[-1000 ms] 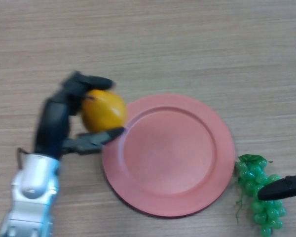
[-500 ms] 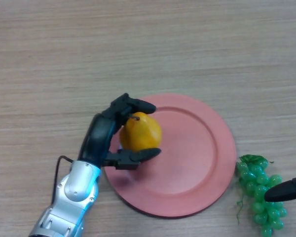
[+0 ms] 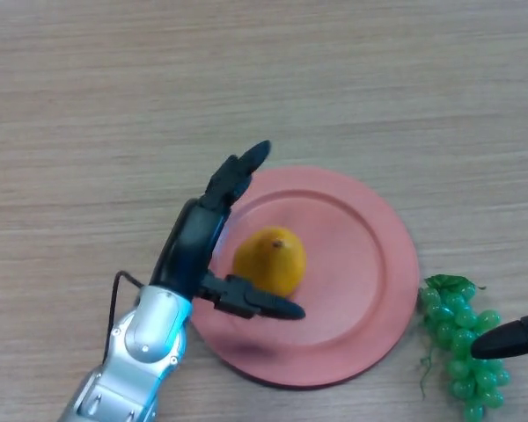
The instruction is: Pick up the yellow pear and place it on the plate
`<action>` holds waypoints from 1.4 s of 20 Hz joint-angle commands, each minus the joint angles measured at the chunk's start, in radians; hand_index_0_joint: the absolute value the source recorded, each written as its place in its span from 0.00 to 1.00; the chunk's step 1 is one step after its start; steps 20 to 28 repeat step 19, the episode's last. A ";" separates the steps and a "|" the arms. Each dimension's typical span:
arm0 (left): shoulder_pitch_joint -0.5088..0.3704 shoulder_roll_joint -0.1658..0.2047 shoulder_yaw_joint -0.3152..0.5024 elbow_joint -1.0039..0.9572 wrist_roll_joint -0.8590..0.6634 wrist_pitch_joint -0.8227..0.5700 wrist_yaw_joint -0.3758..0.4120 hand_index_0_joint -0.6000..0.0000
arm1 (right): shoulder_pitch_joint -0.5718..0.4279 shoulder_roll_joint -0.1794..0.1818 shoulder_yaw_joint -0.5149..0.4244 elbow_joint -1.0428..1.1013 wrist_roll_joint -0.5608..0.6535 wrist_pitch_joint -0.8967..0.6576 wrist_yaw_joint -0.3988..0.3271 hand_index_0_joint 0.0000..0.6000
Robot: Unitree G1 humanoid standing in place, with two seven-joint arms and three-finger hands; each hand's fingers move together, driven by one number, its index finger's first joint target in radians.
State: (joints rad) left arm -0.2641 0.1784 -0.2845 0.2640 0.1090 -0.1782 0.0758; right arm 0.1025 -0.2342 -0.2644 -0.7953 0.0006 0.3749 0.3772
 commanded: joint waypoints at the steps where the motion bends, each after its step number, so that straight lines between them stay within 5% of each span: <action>1: -0.010 0.012 0.118 -0.176 0.027 -0.025 -0.017 1.00 | -0.025 -0.020 -0.053 -0.077 0.049 -0.098 -0.019 0.00; 5: 0.073 0.015 0.225 -0.488 0.044 0.110 -0.146 1.00 | -0.045 -0.029 -0.038 -0.088 0.069 -0.056 -0.029 0.00; 8: 0.155 0.056 0.324 -0.683 -0.052 0.168 -0.224 1.00 | -0.066 -0.039 -0.025 -0.098 0.103 -0.020 -0.029 0.00; 10: 0.200 0.072 0.418 -0.821 -0.243 0.327 -0.242 1.00 | -0.087 -0.046 -0.011 -0.094 0.135 0.002 -0.030 0.00; 14: 0.211 0.117 0.548 -0.902 -0.435 0.426 -0.187 1.00 | -0.098 -0.052 -0.008 -0.052 0.189 0.001 -0.042 0.00; 28: 0.218 0.122 0.569 -0.962 -0.468 0.465 -0.171 1.00 | -0.088 -0.048 0.027 0.000 0.170 -0.041 -0.034 0.00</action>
